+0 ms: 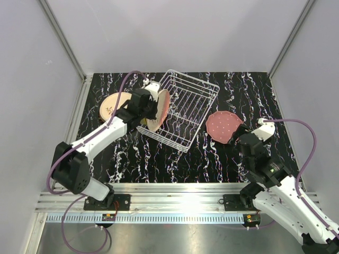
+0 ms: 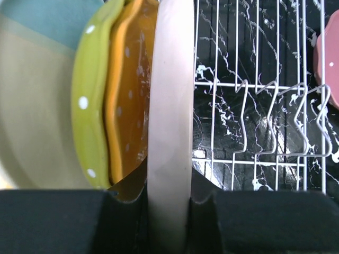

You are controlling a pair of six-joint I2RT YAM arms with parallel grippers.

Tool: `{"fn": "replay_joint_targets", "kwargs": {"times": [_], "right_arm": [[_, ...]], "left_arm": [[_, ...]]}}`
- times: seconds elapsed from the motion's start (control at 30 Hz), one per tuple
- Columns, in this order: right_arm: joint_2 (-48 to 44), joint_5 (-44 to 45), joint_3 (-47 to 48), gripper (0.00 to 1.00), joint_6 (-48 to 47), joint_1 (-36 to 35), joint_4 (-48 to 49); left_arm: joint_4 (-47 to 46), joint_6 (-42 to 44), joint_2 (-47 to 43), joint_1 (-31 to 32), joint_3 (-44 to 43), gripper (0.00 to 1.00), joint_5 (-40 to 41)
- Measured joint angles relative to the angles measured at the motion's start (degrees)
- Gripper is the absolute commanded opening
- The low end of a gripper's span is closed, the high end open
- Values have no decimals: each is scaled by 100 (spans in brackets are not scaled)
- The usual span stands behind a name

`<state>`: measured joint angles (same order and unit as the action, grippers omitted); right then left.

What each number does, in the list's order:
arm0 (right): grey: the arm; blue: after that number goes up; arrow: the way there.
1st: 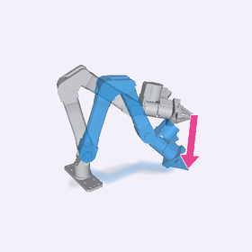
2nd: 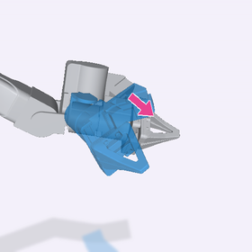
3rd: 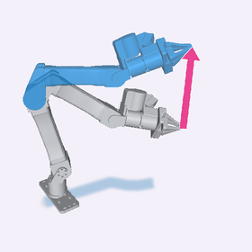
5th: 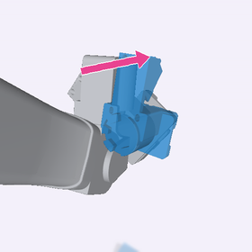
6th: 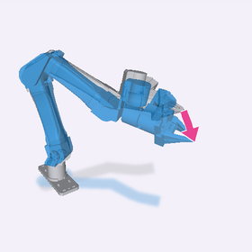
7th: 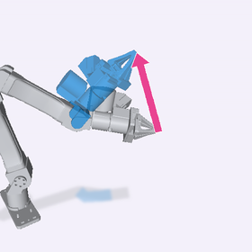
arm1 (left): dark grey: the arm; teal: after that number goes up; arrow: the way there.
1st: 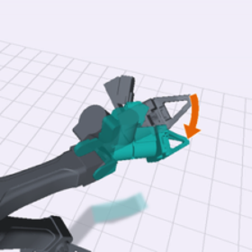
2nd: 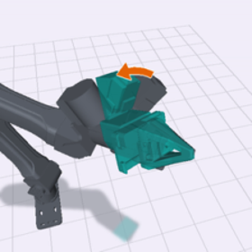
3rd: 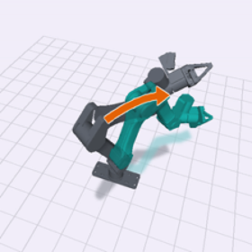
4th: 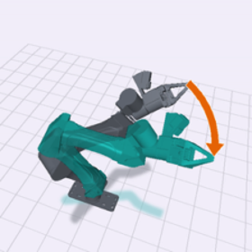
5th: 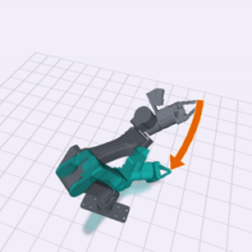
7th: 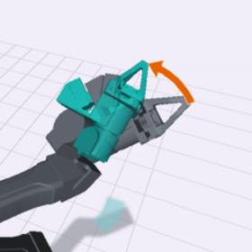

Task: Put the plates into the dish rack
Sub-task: Insert the plate into the dish rack

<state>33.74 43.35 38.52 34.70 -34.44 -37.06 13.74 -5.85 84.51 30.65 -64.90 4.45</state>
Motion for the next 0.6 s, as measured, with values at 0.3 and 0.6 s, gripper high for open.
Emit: {"fn": "replay_joint_targets", "kwargs": {"times": [0.3,0.6], "right_arm": [[0,-74,-31,87,-2,0,2],[2,-92,-31,87,-20,0,4]], "left_arm": [[83,-24,273,0,-136,26,-66],[4,-26,293,-13,-452,45,-105]]}}
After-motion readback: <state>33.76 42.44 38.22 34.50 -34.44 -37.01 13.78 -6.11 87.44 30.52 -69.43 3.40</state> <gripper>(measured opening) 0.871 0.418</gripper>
